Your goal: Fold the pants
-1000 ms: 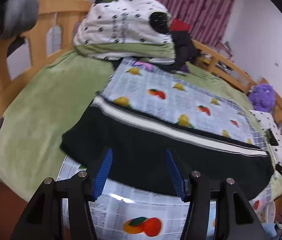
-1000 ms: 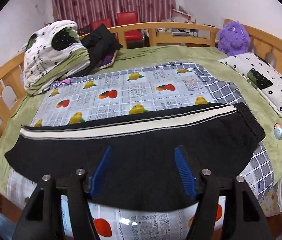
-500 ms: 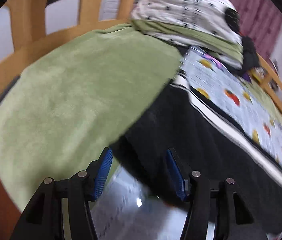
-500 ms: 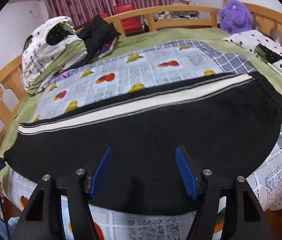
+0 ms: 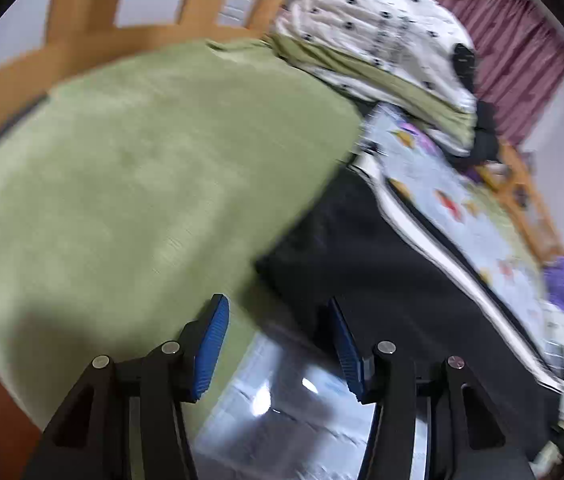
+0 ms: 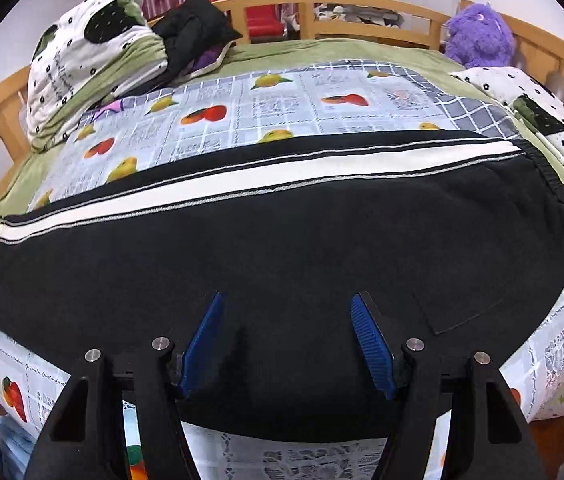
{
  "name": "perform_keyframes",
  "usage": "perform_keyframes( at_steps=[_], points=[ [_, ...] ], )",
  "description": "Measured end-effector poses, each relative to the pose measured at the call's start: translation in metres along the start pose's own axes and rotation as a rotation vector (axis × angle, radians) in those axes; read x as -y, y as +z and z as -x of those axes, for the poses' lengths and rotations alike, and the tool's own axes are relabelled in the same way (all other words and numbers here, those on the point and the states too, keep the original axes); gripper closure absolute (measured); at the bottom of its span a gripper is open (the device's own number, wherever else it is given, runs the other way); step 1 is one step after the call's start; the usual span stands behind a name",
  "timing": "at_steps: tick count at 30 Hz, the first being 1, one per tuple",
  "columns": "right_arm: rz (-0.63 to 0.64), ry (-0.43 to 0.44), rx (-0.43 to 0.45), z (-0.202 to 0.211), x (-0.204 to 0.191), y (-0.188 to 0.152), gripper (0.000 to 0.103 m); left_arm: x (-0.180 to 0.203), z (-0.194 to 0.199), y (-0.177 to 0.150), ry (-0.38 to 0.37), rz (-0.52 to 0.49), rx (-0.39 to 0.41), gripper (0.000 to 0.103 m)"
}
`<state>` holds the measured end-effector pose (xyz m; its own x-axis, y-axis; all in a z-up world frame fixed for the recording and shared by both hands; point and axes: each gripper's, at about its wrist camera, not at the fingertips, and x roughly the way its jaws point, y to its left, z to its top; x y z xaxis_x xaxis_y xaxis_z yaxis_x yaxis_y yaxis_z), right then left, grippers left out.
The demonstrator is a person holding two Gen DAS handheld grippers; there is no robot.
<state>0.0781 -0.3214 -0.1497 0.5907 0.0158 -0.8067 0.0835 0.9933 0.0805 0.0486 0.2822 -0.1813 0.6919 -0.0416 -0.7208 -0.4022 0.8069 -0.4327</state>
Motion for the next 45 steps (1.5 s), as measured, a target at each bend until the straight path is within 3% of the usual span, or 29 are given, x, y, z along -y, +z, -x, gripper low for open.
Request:
perform_keyframes(
  at_steps=[2, 9, 11, 13, 17, 22, 24, 26, 30, 33, 37, 41, 45],
  points=[
    [0.014, -0.001, 0.000, -0.003, -0.006, 0.001, 0.037, 0.000, -0.007, -0.002, -0.036, 0.005, -0.028, 0.054],
    [0.024, 0.011, -0.016, -0.011, -0.015, -0.002, 0.037, 0.001, -0.034, 0.020, -0.045, 0.080, 0.003, 0.055],
    [0.017, 0.017, -0.017, -0.012, -0.011, -0.005, 0.037, 0.010, -0.038, 0.028, 0.006, 0.052, 0.002, 0.068],
    [0.014, 0.029, -0.020, -0.012, -0.007, -0.010, 0.037, 0.020, -0.033, 0.033, 0.006, 0.029, 0.019, 0.077],
    [0.005, 0.000, -0.012, -0.014, 0.004, -0.019, 0.037, 0.076, -0.003, 0.038, 0.070, -0.153, 0.119, 0.080],
    [0.009, 0.069, 0.033, -0.029, 0.017, -0.028, 0.037, 0.158, 0.028, 0.030, -0.010, -0.294, 0.163, 0.081],
    [0.075, 0.076, 0.042, -0.035, 0.013, -0.030, 0.028, 0.192, 0.038, 0.020, -0.048, -0.350, 0.179, 0.081],
    [0.118, 0.101, 0.052, -0.040, 0.006, -0.033, 0.011, 0.229, 0.045, 0.007, -0.086, -0.402, 0.179, 0.082],
    [0.146, 0.086, 0.076, -0.040, -0.001, -0.040, 0.010, 0.292, 0.044, -0.034, -0.138, -0.490, 0.139, 0.082],
    [0.136, 0.184, 0.067, -0.032, 0.011, -0.039, 0.010, 0.326, 0.033, -0.065, -0.147, -0.550, 0.104, 0.082],
    [0.054, 0.297, 0.115, -0.004, 0.043, -0.043, 0.012, 0.359, 0.015, -0.109, -0.219, -0.599, 0.019, 0.082],
    [-0.009, 0.148, 0.174, 0.025, 0.078, -0.041, 0.012, 0.376, -0.016, -0.153, -0.325, -0.586, -0.145, 0.082],
    [-0.112, 0.163, 0.164, 0.034, 0.104, -0.028, 0.012, 0.375, -0.038, -0.193, -0.323, -0.612, -0.257, 0.082]
  ],
)
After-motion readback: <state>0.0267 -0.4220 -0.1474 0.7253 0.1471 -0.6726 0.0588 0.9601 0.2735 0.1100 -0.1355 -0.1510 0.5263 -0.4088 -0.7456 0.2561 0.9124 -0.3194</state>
